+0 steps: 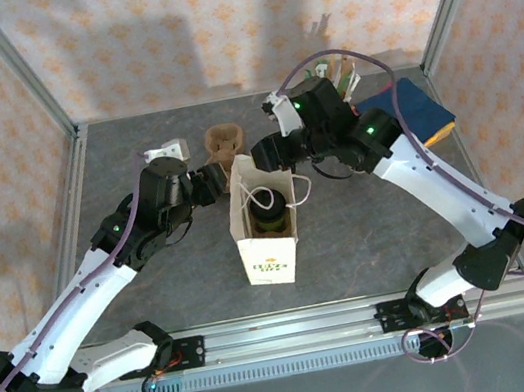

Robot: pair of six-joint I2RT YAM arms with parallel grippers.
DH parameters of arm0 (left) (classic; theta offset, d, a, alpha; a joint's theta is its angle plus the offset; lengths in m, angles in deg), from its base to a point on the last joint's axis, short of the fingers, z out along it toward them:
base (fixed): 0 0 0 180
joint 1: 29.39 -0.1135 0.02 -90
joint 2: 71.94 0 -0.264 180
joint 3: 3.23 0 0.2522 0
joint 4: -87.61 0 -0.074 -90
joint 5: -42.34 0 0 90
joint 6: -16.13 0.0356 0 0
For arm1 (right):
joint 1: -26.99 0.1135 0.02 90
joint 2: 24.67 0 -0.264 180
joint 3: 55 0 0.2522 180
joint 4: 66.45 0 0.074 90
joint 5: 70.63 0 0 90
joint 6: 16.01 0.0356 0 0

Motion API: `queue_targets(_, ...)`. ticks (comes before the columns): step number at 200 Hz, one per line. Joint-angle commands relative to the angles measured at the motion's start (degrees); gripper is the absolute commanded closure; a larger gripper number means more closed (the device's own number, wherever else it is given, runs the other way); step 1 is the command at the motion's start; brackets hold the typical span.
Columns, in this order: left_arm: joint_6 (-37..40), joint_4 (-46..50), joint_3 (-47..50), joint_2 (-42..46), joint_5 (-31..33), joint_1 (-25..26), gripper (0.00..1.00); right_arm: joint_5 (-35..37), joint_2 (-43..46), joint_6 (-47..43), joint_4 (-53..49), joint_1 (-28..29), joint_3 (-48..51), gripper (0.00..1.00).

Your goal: Pack the takeout coffee

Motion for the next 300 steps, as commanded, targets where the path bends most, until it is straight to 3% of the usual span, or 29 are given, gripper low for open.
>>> queue_targets(1, -0.57, -1.12, 0.58, 0.16, 0.22, -0.67, 0.45, 3.66, 1.92, 0.16, 3.56, 0.03, -2.28, 0.55)
queue_targets(24, -0.41, -1.18, 0.64, 0.28, 0.57, -0.66, 0.45, 7.39, 2.86, 0.25, 3.56, 0.05, -2.61, 0.49)
queue_targets(59, -0.15, -0.94, 0.36, 0.23, 0.99, -0.66, 0.45, 21.88, 3.41, 3.20, -0.21, -3.60, -4.34, 0.42)
queue_targets(86, 0.12, -0.35, -0.02, 0.37, 2.00, -0.66, 0.44, 24.85, 6.13, 6.07, 0.72, -14.33, -1.76, 0.38)
queue_targets(122, 0.10, 0.66, 0.05, 1.11, 3.84, -0.66, 0.42, 22.04, 8.57, 6.54, 6.85, -32.84, 6.43, 0.32)
queue_targets(150, 0.07, 1.43, 0.22, 2.07, 5.52, -0.61, 0.38, 18.48, 4.62, 4.52, 9.91, -42.39, 9.40, 0.29)
queue_targets(217, 3.40, 5.99, -1.53, 5.29, 15.25, -0.67, 0.22, 18.24, -9.37, 4.71, 15.91, -50.52, 9.84, 0.20)
queue_targets(260, 5.74, 4.20, 1.38, 10.47, 15.34, -0.66, 0.08, 21.23, -16.82, 4.96, 18.34, -51.68, 9.34, 0.12)
queue_targets(300, 5.20, 4.94, 1.90, 11.73, 17.27, -0.64, 0.01, 22.89, -22.82, 5.31, 18.81, -53.12, 6.87, 0.09)
